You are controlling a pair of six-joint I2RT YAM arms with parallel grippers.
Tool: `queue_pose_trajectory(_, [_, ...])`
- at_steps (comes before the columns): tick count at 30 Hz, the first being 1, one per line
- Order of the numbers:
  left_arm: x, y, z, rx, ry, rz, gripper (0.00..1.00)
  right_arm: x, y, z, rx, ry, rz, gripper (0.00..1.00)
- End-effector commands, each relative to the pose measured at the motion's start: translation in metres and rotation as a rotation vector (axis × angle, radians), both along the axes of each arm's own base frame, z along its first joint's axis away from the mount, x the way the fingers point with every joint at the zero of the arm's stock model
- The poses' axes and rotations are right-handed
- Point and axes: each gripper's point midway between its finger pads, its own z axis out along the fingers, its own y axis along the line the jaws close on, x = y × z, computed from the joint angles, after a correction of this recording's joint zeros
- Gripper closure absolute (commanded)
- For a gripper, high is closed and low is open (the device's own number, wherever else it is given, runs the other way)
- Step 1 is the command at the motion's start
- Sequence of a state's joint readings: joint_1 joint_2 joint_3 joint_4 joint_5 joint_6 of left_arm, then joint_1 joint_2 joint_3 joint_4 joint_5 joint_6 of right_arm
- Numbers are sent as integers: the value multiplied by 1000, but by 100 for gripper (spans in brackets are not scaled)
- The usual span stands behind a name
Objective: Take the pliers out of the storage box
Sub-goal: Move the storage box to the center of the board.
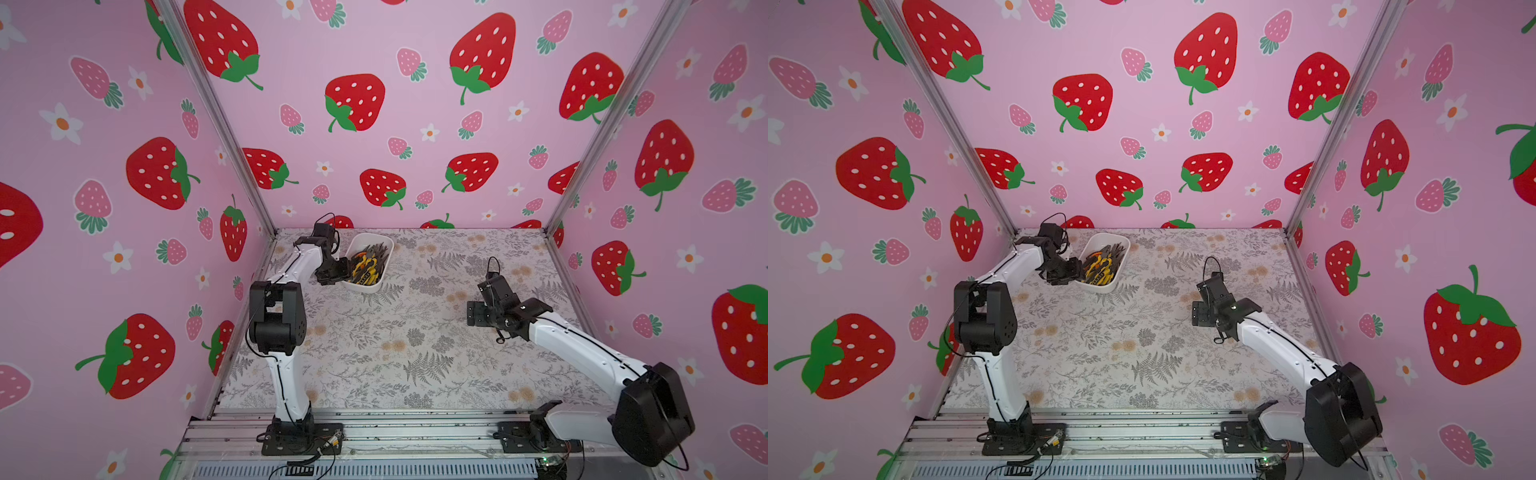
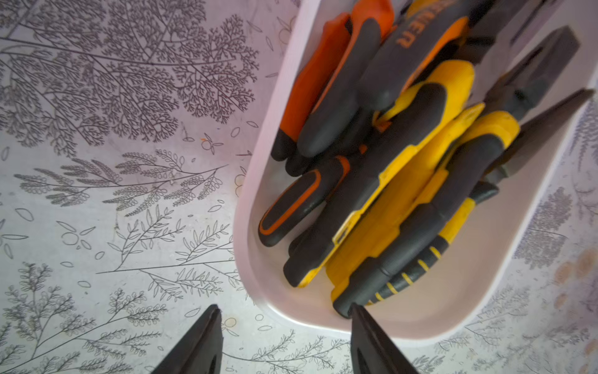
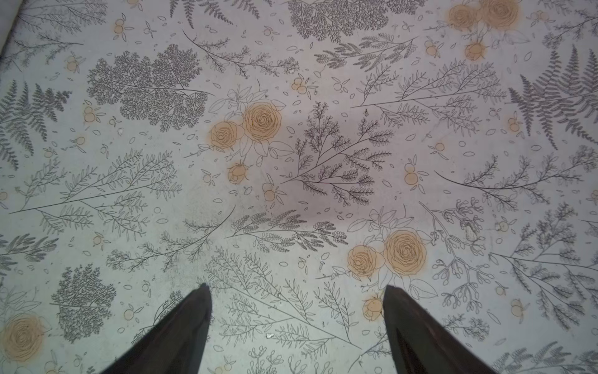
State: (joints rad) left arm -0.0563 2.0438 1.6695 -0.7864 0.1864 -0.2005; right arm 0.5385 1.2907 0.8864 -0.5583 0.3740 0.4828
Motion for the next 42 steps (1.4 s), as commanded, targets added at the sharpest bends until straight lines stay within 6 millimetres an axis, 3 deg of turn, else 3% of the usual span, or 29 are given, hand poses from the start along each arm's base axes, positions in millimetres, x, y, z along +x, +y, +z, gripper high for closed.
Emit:
queue_pose_trajectory(1, [14, 15, 3, 94, -33, 12, 37, -9, -7, -1, -22, 11, -9, 11])
queue_pose_trajectory(4, [21, 26, 1, 165, -43, 26, 39, -10, -8, -1, -28, 17, -7, 11])
queue_pose_trajectory(7, [26, 24, -2, 163, -40, 12, 43, -11, -9, -1, -34, 19, -3, 11])
queue_pose_trajectory(13, [24, 15, -11, 117, -25, 3, 76, -9, -6, -2, -32, 22, -4, 11])
queue_pose_trajectory(14, [23, 14, -11, 117, -28, 4, 78, -8, -6, -3, -29, 24, -4, 11])
queue_pose_trajectory(27, [-13, 4, -14, 80, -23, 31, 85, -6, 1, -10, -14, 35, 3, 12])
queue_pose_trajectory(34, [-33, -4, -20, 72, -12, 26, 85, -7, 5, -11, -9, 38, 11, 12])
queue_pose_trajectory(42, [-46, -17, -14, 9, -14, 115, 84, -6, 14, -11, 5, 40, 22, 12])
